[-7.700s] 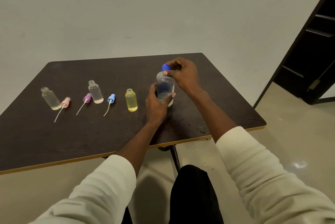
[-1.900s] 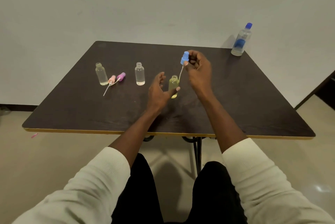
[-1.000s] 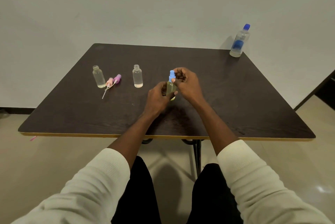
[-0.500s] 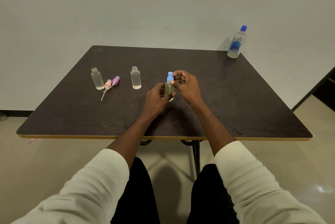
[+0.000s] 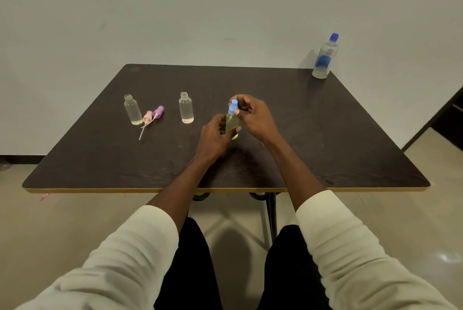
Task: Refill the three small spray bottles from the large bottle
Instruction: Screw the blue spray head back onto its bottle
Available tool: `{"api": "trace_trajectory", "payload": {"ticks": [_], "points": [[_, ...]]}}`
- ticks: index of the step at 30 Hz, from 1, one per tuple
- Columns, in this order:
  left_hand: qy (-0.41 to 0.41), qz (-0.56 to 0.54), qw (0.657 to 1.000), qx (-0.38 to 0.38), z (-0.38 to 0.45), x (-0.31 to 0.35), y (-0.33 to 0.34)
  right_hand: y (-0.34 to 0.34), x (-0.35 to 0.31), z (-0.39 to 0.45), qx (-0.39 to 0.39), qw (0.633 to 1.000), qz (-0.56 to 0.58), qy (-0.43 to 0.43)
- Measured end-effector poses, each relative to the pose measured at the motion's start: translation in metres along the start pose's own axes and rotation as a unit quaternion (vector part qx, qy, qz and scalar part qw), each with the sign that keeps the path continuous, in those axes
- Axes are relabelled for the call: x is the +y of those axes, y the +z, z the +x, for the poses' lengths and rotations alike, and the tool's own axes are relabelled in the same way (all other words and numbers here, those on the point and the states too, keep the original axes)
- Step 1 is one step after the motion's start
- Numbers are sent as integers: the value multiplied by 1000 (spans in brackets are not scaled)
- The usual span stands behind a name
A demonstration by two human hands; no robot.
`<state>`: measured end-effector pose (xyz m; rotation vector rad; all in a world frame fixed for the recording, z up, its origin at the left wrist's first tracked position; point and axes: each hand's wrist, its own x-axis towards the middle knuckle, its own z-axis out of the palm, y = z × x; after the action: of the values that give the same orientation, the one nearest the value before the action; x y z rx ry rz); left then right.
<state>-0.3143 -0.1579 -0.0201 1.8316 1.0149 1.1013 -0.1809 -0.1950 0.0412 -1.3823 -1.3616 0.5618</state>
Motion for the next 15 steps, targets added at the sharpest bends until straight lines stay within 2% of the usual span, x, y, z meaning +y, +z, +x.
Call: {"api": "trace_trajectory", "payload": {"ticks": [6,15], "points": [[-3,4,1000,-2,-1,3,0,-5,0,5,-28,999,-41,-6],[5,14,1000,-2,-2,2,0,1,5,5,37,996,-73,-20]]}}
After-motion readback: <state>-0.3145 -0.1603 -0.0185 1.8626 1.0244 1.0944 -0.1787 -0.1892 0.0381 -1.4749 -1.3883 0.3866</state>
